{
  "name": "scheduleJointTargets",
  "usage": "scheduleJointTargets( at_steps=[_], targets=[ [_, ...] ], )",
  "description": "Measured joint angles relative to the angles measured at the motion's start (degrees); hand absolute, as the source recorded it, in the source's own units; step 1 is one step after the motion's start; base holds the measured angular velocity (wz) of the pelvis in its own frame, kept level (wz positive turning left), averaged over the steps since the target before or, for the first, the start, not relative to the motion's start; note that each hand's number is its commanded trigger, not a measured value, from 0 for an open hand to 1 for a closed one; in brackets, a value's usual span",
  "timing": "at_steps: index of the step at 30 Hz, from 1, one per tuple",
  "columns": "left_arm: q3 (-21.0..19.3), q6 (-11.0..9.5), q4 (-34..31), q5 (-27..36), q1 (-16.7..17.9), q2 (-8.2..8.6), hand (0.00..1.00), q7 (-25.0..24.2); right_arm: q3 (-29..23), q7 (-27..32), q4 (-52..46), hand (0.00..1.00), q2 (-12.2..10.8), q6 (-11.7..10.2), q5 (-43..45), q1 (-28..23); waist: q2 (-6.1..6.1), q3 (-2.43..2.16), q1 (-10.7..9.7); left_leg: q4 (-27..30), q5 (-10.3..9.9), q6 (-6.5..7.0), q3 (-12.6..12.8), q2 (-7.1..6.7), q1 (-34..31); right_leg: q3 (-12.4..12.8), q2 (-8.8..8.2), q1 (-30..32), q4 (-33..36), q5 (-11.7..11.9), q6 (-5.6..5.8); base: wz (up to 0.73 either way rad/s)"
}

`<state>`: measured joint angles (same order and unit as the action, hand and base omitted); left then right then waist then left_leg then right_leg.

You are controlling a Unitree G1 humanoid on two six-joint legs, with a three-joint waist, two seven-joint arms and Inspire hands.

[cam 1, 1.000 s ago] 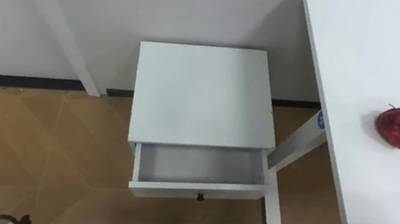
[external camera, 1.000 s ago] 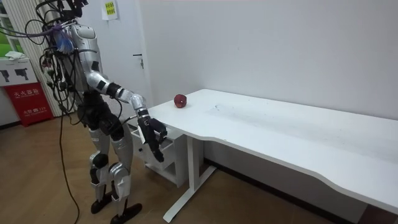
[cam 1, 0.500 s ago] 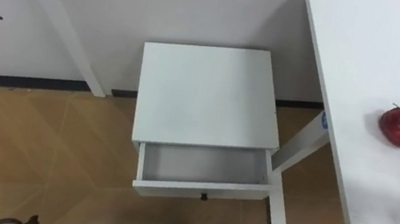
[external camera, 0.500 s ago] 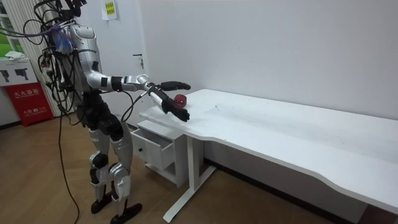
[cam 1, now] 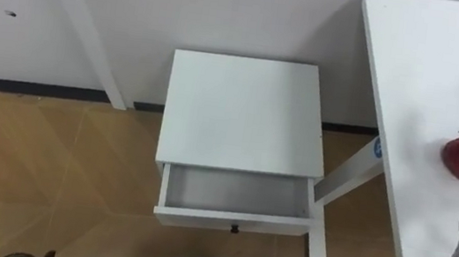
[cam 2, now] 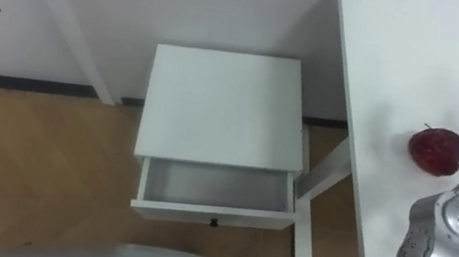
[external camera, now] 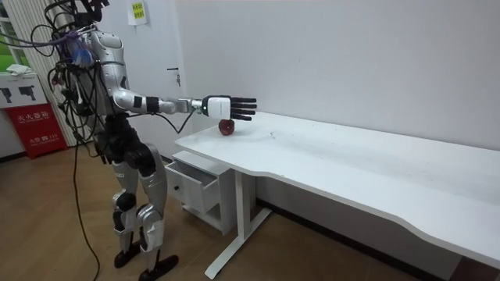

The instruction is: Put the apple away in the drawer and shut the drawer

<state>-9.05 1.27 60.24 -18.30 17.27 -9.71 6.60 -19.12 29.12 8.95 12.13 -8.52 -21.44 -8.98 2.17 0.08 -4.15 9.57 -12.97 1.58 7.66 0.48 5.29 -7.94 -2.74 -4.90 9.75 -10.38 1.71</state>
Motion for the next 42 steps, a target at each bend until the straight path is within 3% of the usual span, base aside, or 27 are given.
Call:
scheduleJointTargets(
  at_steps=[13, 15, 27, 33, 37, 38, 39, 42],
  targets=[
    [-0.3, -0.2, 0.1, 0.1, 0.2, -0.11, 0.00, 0.1, 0.7, -8.5, 3.5, 0.00, 0.2, 0.0, 6.0, -3.1, 1.45, -0.09, 1.3, 0.0, 0.0, 0.00, 0.2, -0.06, 0.5, 0.1, 0.01, -0.7, -0.2, 0.0, 0.00, 0.00],
    [-0.3, -0.1, 0.1, 0.1, 0.2, -0.07, 0.00, 0.1, 2.1, -9.6, 4.9, 0.00, 0.2, 0.8, 6.0, -3.7, 1.66, -0.14, 1.3, 0.0, 0.0, 0.00, 0.2, -0.06, 0.5, 0.1, -0.01, -0.7, -0.1, 0.0, 0.00, 0.00],
    [-0.2, 0.0, 1.7, 0.2, 0.3, -0.10, 0.00, 0.5, 2.3, -11.1, 9.0, 0.00, 0.4, 1.0, 6.0, -3.7, 0.31, -0.33, 1.3, 0.0, 0.0, 0.00, 0.2, -0.01, 0.4, 0.0, 0.02, -0.6, -0.1, 0.0, -0.04, 0.00],
    [-0.2, 0.1, 1.7, 0.2, 0.3, -0.36, 0.00, 0.5, 4.3, -11.9, 10.9, 0.00, 1.0, 0.6, 8.0, -4.0, 0.89, -0.22, 1.3, 0.0, 0.0, 0.00, 0.2, -0.01, 0.5, 0.1, -0.01, -0.6, -0.1, 0.0, -0.04, 0.00],
    [1.1, 0.1, 1.7, 0.2, 0.4, -0.62, 0.00, 0.5, 4.4, -13.4, 13.3, 0.00, 1.3, -0.2, 8.2, -3.5, 1.50, -0.39, 1.3, 0.1, 0.0, 0.00, 0.2, 0.01, 0.5, 0.1, -0.02, -0.7, -0.1, 0.0, -0.03, 0.00],
    [1.2, 0.1, 1.7, 0.2, 0.4, -0.62, 0.00, 0.4, 4.4, -13.7, 13.5, 0.87, 1.3, -0.3, 8.5, -3.5, 1.50, -0.40, 1.3, 0.1, 0.0, 0.00, 0.2, 0.01, 0.5, 0.0, -0.02, -0.7, -0.1, 0.0, -0.03, 0.00],
    [1.2, 0.1, 1.7, 0.2, 0.4, -0.67, 0.00, 0.4, 4.4, -13.8, 13.5, 1.00, 1.3, -0.3, 8.6, -3.5, 1.47, -0.38, 1.3, 0.1, 0.0, 0.00, 0.2, 0.04, 0.6, 0.0, -0.01, -0.9, -0.1, 0.0, -0.03, 0.00],
    [1.2, 0.1, 1.6, 0.1, 0.6, -0.81, 0.00, 0.1, 4.4, -14.0, 14.8, 1.00, 1.3, -1.2, 9.7, -3.4, 1.36, -0.34, 1.3, -0.2, 0.0, -0.04, 0.2, 0.18, 1.4, 0.0, 0.13, -1.6, -0.1, 0.0, -0.04, 0.00]
  ],
)
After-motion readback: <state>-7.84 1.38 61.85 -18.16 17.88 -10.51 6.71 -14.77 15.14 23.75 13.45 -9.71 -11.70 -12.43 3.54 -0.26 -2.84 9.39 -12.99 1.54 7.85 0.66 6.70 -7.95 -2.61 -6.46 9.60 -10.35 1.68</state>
